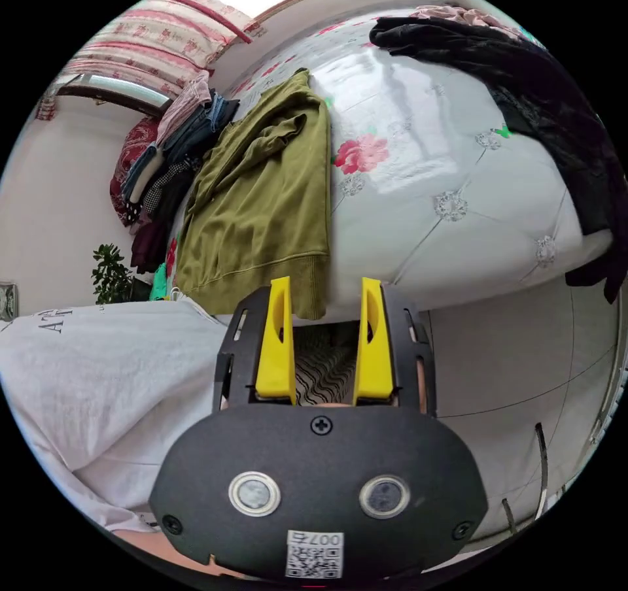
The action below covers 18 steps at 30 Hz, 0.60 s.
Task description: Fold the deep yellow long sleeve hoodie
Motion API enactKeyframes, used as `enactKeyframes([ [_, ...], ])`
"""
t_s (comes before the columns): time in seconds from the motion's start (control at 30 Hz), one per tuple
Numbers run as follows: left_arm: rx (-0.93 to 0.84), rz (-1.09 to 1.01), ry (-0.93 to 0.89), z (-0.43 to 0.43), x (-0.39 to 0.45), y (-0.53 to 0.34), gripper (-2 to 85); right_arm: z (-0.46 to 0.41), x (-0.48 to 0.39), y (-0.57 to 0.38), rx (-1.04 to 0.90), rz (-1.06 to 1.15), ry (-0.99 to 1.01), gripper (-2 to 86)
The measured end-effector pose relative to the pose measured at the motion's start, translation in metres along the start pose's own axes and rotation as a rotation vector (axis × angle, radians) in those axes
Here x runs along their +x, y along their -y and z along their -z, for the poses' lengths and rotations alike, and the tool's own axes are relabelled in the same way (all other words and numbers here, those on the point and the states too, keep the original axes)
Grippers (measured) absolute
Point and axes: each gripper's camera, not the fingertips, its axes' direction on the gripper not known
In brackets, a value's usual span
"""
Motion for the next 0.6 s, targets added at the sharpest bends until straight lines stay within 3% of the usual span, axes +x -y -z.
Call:
enactKeyframes([
  [0.13, -0.019, 0.017, -0.002, -0.009, 0.009, 0.003, 10.3, -0.038, -0.004, 0.025, -0.131, 0.054, 0.187, 9.7],
  [0.3, -0.112, -0.099, 0.163, 0.003, 0.029, 0.019, 6.9, -0.035, -0.015, 0.05, -0.205, 0.1, 0.102, 7.5],
  [0.43, -0.072, -0.033, -0.163, 0.04, 0.007, 0.055, -0.1, 0.012, -0.041, 0.082, -0.153, 0.201, 0.225, 5.6],
  [0.5, 0.154, 0.022, -0.372, 0.099, -0.014, 0.076, -0.6, 0.061, -0.059, 0.101, -0.041, 0.27, 0.27, 4.9],
  [0.6, 0.332, -0.023, -0.385, 0.172, -0.018, 0.098, -0.9, 0.15, -0.084, 0.128, 0.175, 0.343, 0.316, 3.7],
])
